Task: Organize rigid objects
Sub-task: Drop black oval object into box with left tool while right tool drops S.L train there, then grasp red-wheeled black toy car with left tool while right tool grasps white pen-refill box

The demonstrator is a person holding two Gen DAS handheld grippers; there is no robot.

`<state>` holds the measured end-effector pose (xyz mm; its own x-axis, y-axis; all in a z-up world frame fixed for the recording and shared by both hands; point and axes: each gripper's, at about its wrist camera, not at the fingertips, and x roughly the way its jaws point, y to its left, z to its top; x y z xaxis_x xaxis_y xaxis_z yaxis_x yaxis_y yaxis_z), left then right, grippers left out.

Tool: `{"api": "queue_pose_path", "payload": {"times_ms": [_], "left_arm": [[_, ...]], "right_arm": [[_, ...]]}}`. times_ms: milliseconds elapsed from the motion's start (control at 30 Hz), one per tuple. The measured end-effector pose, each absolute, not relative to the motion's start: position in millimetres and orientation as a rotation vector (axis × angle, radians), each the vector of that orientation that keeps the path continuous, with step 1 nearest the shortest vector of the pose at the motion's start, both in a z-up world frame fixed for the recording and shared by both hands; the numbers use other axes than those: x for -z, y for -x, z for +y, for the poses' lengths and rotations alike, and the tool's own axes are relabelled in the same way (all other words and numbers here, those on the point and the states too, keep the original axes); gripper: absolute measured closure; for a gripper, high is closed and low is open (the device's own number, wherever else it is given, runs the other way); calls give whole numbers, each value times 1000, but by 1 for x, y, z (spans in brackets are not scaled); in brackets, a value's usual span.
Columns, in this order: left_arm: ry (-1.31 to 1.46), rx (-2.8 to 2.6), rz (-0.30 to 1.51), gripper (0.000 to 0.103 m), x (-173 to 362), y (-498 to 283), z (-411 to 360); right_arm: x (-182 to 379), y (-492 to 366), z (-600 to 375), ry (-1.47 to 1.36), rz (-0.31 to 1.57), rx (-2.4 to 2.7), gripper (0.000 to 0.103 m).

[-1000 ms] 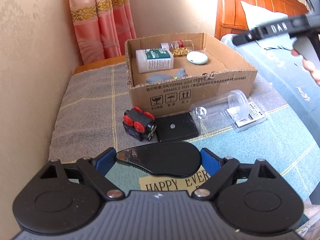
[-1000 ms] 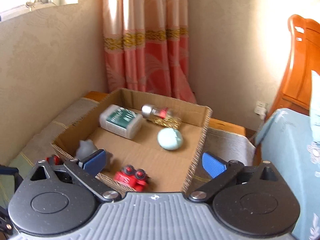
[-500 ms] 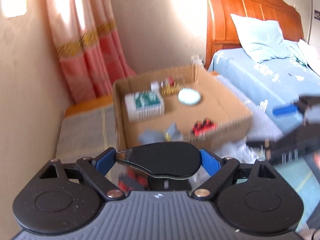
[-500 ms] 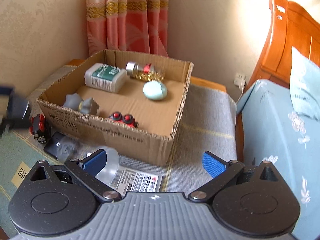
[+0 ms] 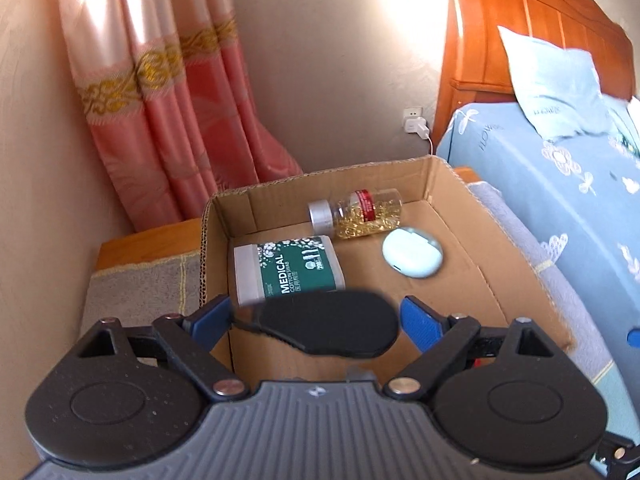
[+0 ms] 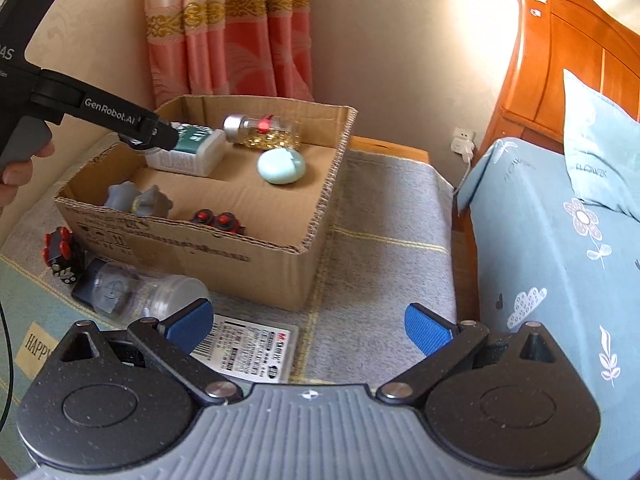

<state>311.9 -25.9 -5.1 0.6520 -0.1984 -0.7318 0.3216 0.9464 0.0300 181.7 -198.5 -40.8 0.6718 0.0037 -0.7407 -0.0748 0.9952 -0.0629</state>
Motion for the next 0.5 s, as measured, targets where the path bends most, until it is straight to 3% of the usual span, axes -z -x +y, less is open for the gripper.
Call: {"api": "queue_pose_path", "payload": {"times_ms": [133, 500], "left_arm": [[-159, 275, 784, 5, -1, -303, -20], [-202, 200, 764, 3, -7, -252, 0]], "right_arm": [[44, -183, -205, 78, 842, -32, 0], [49, -180, -199, 86, 859, -42, 0]]}}
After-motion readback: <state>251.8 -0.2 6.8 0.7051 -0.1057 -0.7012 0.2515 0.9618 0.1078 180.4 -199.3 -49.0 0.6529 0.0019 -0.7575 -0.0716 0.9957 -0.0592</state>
